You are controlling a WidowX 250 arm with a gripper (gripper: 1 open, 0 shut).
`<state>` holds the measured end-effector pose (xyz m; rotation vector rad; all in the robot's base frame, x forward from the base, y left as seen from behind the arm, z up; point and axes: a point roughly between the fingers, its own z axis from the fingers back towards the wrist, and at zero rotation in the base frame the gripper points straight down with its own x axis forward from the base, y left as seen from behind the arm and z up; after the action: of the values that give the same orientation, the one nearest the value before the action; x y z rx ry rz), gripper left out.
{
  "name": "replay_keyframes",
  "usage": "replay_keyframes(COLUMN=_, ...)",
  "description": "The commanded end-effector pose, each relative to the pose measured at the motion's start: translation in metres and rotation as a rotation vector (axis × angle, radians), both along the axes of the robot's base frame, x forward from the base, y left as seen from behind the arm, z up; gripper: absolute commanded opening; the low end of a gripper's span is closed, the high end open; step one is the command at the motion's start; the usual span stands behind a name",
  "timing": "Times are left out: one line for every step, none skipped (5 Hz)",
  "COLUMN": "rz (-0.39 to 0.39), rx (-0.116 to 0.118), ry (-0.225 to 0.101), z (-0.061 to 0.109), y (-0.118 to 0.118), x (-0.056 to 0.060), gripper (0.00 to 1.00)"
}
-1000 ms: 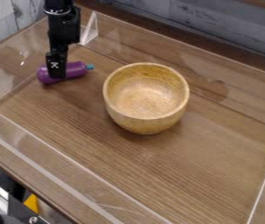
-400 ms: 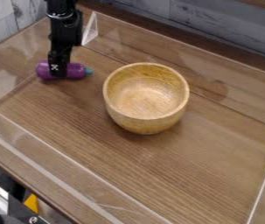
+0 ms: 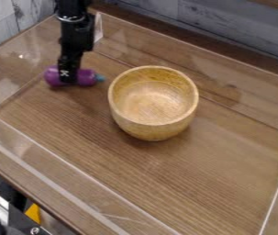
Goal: Put the purple eggplant in the brown bowl
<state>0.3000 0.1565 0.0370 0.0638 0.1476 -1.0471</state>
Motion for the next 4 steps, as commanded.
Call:
replay_keyframes(rz=-0.035, rx=0.063, ry=-0.096, z=0.052, y=-0.019, x=0.021, gripper=0.0)
replay_keyframes(rz=-0.052, rx=0.094, ry=-0.116, z=0.087, y=-0.036, x=0.028, gripper=0.0)
replay_keyframes(rz=-0.042, rx=0.095, ry=-0.117, z=0.109, y=-0.056, x=0.023, gripper=0.0)
replay_keyframes(rz=-0.066, rx=0.081, ry=-0.111, z=0.118, y=-0.082, x=0.014, gripper=0.0)
